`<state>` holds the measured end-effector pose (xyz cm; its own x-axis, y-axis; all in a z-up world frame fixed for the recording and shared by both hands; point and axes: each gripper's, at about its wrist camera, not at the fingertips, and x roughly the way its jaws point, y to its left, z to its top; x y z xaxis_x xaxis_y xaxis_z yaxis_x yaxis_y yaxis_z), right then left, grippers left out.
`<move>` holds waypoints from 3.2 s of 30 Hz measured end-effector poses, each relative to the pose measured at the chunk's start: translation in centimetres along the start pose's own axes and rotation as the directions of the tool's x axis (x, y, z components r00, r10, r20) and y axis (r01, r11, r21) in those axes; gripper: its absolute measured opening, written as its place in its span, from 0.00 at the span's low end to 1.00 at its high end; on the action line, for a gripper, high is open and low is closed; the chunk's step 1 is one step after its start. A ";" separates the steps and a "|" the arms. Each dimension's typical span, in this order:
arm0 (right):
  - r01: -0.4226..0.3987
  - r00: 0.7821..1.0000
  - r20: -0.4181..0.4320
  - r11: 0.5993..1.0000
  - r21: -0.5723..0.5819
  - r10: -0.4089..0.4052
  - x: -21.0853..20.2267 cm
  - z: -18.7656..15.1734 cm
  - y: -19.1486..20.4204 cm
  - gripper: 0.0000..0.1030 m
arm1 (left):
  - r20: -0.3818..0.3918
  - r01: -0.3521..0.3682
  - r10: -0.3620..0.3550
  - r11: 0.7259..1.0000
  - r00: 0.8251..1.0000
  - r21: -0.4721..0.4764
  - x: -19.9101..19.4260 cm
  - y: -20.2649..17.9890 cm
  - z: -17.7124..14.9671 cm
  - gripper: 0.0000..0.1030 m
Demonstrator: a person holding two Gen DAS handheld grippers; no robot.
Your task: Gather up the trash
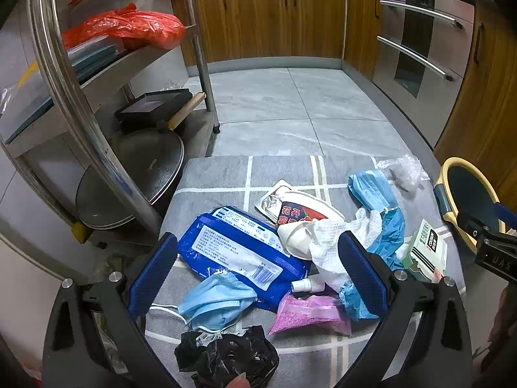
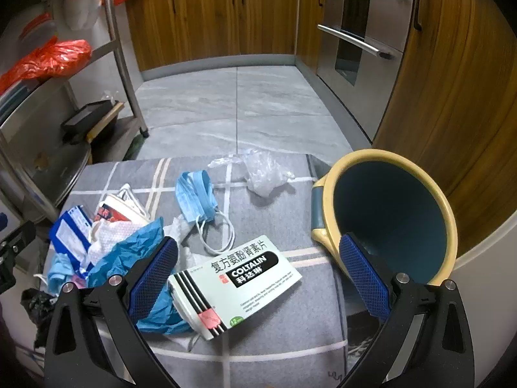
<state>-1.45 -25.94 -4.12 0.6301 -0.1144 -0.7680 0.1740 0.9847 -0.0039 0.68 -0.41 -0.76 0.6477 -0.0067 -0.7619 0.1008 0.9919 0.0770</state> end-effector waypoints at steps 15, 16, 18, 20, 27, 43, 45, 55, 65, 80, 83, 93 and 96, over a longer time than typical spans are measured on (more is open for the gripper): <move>0.007 1.000 -0.005 1.000 -0.006 -0.007 0.1 -0.2 -0.1 0.97 | -0.004 -0.002 0.002 1.000 1.000 0.011 0.2 -0.4 -0.2 0.95; 0.009 1.000 -0.004 1.000 -0.006 -0.009 0.1 -0.2 -0.2 0.97 | -0.004 -0.003 0.003 1.000 1.000 0.011 0.2 -0.4 -0.3 0.95; 0.008 1.000 -0.005 1.000 -0.003 -0.008 0.1 -0.3 -0.3 0.97 | -0.003 -0.002 0.002 1.000 1.000 0.011 0.2 -0.4 -0.3 0.95; 0.011 1.000 -0.005 1.000 -0.005 -0.011 0.1 -0.3 -0.3 0.97 | -0.003 -0.003 0.003 1.000 1.000 0.011 0.2 -0.4 -0.3 0.95; 0.012 1.000 -0.005 1.000 -0.004 -0.012 0.1 -0.3 -0.3 0.97 | -0.003 -0.015 0.015 1.000 1.000 -0.002 0.3 -0.1 -0.3 0.95; -0.067 0.998 -0.010 0.995 0.068 0.068 0.2 3.6 -1.9 0.97 | 0.043 0.048 -0.047 0.999 0.998 -0.022 -0.1 0.5 1.8 0.95; -0.088 0.996 -0.001 0.994 0.060 0.088 0.5 5.2 -2.7 0.97 | 0.065 0.024 -0.023 1.000 0.998 -0.012 -0.3 0.8 3.2 0.95; -0.107 0.989 -0.102 0.994 -0.022 0.104 8.5 8.6 -3.2 0.93 | -0.006 0.089 -0.090 0.996 0.996 -0.029 5.7 2.4 6.7 0.85; -0.154 0.968 -0.206 0.988 -0.030 0.144 14.9 8.4 -1.9 0.52 | -0.142 0.191 -0.180 0.980 0.973 0.064 12.9 -2.4 5.3 0.66; -0.195 0.954 -0.227 0.981 0.018 0.194 16.7 8.6 -2.9 0.20 | -0.234 0.376 -0.343 0.920 0.910 0.114 16.2 -13.5 7.6 0.57; -0.195 0.957 -0.213 0.981 0.026 0.196 16.1 8.9 -3.5 0.20 | -0.264 0.361 -0.314 0.920 0.912 0.152 17.1 -15.5 7.5 0.56; -0.190 0.964 -0.179 0.980 0.062 0.198 15.0 9.5 -5.1 0.20 | -0.297 0.290 -0.220 0.932 0.929 0.217 18.0 -16.5 6.8 0.14; -0.192 0.965 -0.170 0.979 0.067 0.201 14.4 9.7 -5.3 0.20 | -0.269 0.253 -0.186 0.936 0.945 0.243 17.4 -16.2 6.7 0.08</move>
<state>14.02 -34.12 -8.93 0.5146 0.1095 -0.8504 0.0998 0.9774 0.1863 15.37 -17.45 -10.93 0.3906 -0.1568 -0.9071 0.4416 0.8965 0.0352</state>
